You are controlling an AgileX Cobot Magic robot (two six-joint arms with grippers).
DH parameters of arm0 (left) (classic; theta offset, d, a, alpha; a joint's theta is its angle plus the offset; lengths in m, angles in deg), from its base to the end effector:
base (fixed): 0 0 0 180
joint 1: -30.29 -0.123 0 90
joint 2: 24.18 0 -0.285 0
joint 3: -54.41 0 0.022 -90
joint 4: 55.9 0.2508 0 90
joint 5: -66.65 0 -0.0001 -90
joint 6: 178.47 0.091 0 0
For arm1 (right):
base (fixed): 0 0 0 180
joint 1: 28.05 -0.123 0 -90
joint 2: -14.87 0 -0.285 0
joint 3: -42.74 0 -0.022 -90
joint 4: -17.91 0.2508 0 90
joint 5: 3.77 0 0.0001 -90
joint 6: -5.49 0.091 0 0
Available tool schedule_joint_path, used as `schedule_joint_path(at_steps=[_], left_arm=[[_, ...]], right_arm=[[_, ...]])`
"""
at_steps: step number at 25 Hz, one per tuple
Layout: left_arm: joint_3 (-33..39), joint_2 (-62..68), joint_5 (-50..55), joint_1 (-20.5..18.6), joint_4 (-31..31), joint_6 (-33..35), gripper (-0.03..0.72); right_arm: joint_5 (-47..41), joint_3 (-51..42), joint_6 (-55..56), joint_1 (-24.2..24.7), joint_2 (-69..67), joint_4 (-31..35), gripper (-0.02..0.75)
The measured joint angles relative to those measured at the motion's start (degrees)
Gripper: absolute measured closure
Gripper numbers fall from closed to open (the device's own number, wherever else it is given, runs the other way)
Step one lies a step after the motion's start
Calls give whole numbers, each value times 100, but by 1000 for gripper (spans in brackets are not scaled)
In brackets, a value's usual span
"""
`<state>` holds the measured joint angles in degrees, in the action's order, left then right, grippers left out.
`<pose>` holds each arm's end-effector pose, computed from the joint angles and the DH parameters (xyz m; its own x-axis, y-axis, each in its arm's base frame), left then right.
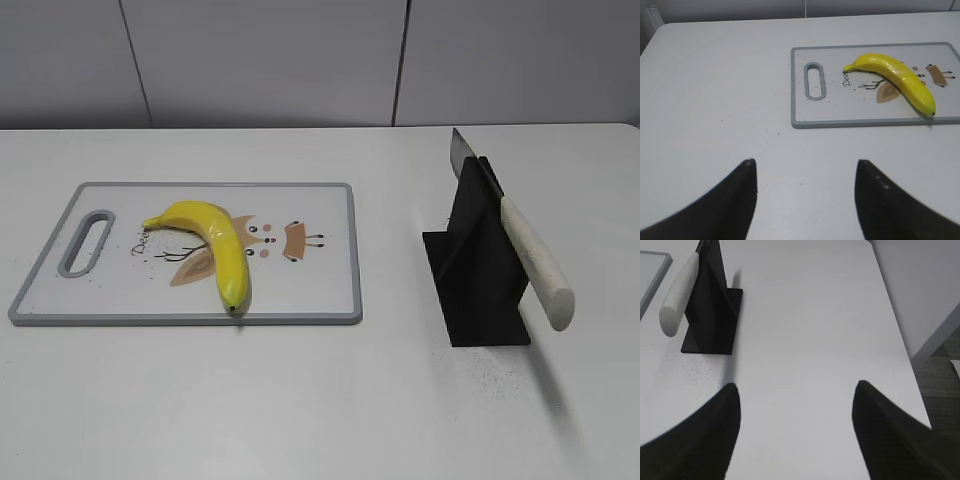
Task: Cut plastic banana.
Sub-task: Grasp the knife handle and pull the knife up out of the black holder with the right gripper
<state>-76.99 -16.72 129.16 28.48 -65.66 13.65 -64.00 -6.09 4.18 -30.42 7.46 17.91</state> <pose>-0.0071 -0.0139 0.2756 -0.4552 0.1161 -0.8828 0.1627 0.9856 0.0457 -0.0049 -0.0002 0.2768 -0.4443 -0.0413 -0.8949 -0.0515 0.9985 -0.0205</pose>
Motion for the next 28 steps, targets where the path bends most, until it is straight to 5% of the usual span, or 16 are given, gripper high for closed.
schedule_joint_path(at_steps=[15,28], left_arm=[[0,0,0,0,0,0,106],[0,0,0,0,0,0,106]], right_arm=[[-18,410,0,0,-1173,-102,198],[-155,1281,22,-169,-2649,634,180]])
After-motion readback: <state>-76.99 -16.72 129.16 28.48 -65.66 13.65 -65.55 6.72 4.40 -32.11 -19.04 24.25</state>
